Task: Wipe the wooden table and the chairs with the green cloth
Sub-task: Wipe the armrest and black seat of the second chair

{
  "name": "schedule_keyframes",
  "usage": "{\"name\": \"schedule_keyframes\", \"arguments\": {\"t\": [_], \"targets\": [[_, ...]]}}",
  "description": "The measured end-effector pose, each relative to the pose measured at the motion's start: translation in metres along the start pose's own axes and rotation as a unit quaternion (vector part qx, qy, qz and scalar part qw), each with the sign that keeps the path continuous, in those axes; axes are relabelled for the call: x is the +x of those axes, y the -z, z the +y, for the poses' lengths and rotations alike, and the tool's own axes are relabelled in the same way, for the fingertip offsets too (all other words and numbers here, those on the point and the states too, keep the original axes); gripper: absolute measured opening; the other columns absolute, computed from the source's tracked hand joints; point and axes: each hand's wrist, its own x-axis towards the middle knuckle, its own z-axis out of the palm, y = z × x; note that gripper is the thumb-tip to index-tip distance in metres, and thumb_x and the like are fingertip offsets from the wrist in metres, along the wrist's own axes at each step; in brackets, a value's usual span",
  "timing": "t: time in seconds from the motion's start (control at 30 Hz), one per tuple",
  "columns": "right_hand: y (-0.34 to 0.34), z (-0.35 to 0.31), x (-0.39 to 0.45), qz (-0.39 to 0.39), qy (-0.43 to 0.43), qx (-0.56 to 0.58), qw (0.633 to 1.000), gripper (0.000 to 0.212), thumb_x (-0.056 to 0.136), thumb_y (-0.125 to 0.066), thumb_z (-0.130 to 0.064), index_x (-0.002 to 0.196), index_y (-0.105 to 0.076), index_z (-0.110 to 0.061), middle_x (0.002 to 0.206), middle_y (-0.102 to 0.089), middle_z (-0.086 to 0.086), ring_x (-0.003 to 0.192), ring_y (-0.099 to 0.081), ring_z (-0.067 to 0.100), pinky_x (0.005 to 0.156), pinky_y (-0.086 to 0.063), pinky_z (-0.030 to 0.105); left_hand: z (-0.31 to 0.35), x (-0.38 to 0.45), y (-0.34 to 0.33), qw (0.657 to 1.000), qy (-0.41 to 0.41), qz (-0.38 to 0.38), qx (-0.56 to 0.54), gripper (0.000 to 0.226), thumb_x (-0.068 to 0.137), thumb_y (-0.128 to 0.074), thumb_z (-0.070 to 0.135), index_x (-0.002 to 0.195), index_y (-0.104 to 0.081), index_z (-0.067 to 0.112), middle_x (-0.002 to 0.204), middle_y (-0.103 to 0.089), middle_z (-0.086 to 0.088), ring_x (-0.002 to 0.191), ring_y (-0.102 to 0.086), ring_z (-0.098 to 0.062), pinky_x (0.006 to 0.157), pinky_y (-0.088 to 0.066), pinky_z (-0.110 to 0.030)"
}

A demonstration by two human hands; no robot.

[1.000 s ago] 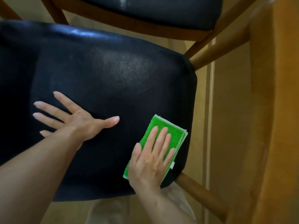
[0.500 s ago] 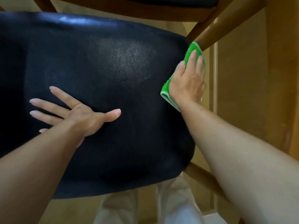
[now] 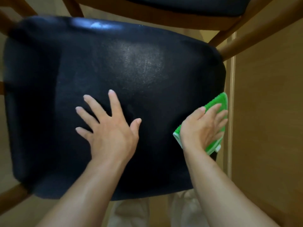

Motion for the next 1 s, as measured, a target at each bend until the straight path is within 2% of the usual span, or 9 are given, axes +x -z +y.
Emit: {"name": "schedule_keyframes", "arguments": {"t": [0.13,0.27,0.33,0.47,0.53,0.7,0.8,0.9,1.0], "targets": [[-0.014,-0.043,0.003,-0.014,0.127,-0.027,0.991,0.056,0.105,-0.024,-0.032,0.156,-0.010,-0.016,0.164,0.002,0.009,0.150,0.006,0.028,0.118,0.006,0.048,-0.008,-0.002,-0.006,0.998,-0.029,0.032,0.044,0.077,0.095,-0.036,0.055,0.150,0.014,0.033,0.154,0.024,-0.021,0.142,0.012,-0.047,0.111,-0.015,-0.062],[-0.033,-0.087,-0.016,-0.045,0.242,-0.050,0.968,0.056,0.104,-0.028,-0.028,0.156,-0.011,-0.016,0.164,-0.001,0.009,0.150,0.004,0.030,0.119,0.005,0.046,-0.019,-0.007,-0.008,0.997,-0.055,0.046,0.038,0.071,0.097,-0.037,0.049,0.152,0.007,0.035,0.157,0.020,-0.015,0.144,0.010,-0.043,0.112,-0.015,-0.059],[-0.040,-0.098,-0.037,-0.095,0.336,-0.070,0.934,0.058,0.103,-0.032,-0.027,0.156,-0.012,-0.017,0.164,-0.001,0.009,0.150,0.004,0.030,0.119,0.006,0.047,-0.023,-0.009,-0.009,0.996,-0.063,0.058,0.014,0.073,0.097,-0.039,0.044,0.154,0.004,0.029,0.159,0.016,-0.011,0.146,0.009,-0.038,0.114,-0.013,-0.056],[-0.047,-0.093,-0.077,-0.224,0.495,-0.102,0.833,0.070,0.097,-0.046,-0.033,0.156,-0.010,-0.019,0.164,0.004,0.006,0.150,0.010,0.026,0.116,0.015,0.042,-0.037,-0.019,-0.012,0.993,-0.033,0.062,-0.094,0.072,0.100,-0.037,0.037,0.153,0.008,0.018,0.160,0.019,0.004,0.146,0.018,-0.011,0.119,0.000,-0.038],[-0.046,-0.086,-0.078,-0.247,0.527,-0.106,0.806,0.068,0.099,-0.045,-0.033,0.156,-0.011,-0.021,0.164,0.004,0.004,0.150,0.011,0.023,0.117,0.014,0.041,-0.044,-0.029,-0.014,0.994,-0.029,0.065,-0.086,0.075,0.098,-0.043,0.037,0.154,0.003,0.018,0.161,0.012,0.001,0.147,0.012,-0.012,0.119,-0.005,-0.040],[-0.029,-0.076,-0.065,-0.249,0.535,-0.129,0.797,0.070,0.099,-0.049,-0.031,0.156,-0.012,-0.016,0.164,-0.002,0.003,0.151,0.003,0.020,0.120,0.004,0.037,-0.035,-0.039,-0.006,0.992,-0.009,0.049,-0.119,0.071,0.090,-0.062,0.025,0.151,-0.026,0.030,0.162,0.000,-0.002,0.147,-0.014,-0.024,0.115,-0.027,-0.042],[-0.016,-0.074,-0.060,-0.265,0.510,-0.144,0.805,0.060,0.100,-0.041,-0.014,0.155,-0.018,-0.015,0.164,-0.005,0.003,0.151,-0.001,0.018,0.120,-0.001,0.036,-0.018,-0.041,-0.002,0.984,-0.023,0.059,-0.167,0.057,0.088,-0.061,0.015,0.139,-0.046,0.034,0.160,-0.019,0.001,0.141,-0.029,-0.019,0.107,-0.027,-0.026],[0.005,-0.073,-0.051,-0.290,0.453,-0.114,0.835,0.055,0.097,-0.042,-0.009,0.150,-0.033,-0.017,0.163,-0.015,-0.001,0.150,-0.009,0.014,0.119,-0.014,0.034,-0.002,-0.041,-0.003,0.974,-0.043,0.086,-0.206,0.047,0.088,-0.061,0.016,0.133,-0.052,0.026,0.144,-0.045,0.003,0.130,-0.044,-0.015,0.095,-0.030,-0.018],[0.029,-0.068,-0.040,-0.286,0.374,-0.087,0.878,0.047,0.093,-0.046,-0.009,0.139,-0.050,-0.018,0.156,-0.034,-0.001,0.142,-0.033,0.018,0.106,-0.035,0.032,0.015,-0.044,-0.003,0.965,-0.014,0.083,-0.248,0.055,0.087,-0.063,0.017,0.139,-0.047,0.023,0.139,-0.051,0.004,0.127,-0.047,-0.014,0.096,-0.031,-0.019]]}}
